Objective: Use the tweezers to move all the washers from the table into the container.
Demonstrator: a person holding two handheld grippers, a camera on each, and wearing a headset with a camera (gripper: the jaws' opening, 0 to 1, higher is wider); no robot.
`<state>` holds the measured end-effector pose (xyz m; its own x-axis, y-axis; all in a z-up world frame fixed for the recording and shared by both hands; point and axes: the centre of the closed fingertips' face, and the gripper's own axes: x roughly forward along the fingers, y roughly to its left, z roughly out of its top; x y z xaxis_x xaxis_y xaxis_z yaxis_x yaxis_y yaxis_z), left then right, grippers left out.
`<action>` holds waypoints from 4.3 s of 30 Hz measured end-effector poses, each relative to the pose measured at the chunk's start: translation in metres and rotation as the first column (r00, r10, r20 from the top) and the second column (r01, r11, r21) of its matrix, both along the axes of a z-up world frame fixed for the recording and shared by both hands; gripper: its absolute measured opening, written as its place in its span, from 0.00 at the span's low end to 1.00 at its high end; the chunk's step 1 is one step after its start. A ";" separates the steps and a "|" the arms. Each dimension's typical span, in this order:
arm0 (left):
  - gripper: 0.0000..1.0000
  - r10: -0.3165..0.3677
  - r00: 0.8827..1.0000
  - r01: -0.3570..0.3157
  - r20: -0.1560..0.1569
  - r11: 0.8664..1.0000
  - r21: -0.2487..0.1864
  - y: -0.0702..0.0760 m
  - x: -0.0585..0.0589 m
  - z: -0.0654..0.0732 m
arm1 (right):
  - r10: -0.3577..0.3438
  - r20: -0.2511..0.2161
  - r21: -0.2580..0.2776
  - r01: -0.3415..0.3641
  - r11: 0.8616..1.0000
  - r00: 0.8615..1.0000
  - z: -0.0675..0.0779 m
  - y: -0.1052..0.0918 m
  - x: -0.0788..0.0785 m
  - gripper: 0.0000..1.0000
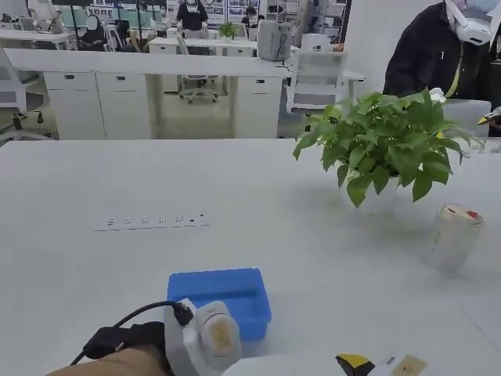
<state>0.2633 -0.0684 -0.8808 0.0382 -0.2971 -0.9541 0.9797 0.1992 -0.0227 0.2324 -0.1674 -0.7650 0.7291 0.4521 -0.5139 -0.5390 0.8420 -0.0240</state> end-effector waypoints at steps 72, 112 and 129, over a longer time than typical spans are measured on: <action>0.98 0.919 0.331 -0.621 0.213 0.382 -0.684 0.156 -0.050 0.118 | -0.180 0.000 0.080 0.179 0.981 0.984 0.005 -0.032 0.012 0.99; 0.97 0.899 0.337 -0.624 0.279 0.435 -0.649 0.156 -0.052 0.115 | -0.169 -0.020 0.092 0.170 0.981 0.985 0.002 -0.031 0.011 0.99; 0.97 0.918 0.334 -0.624 0.213 0.385 -0.680 0.156 -0.052 0.123 | -0.137 0.002 0.105 0.136 0.985 0.991 0.011 -0.023 0.011 0.99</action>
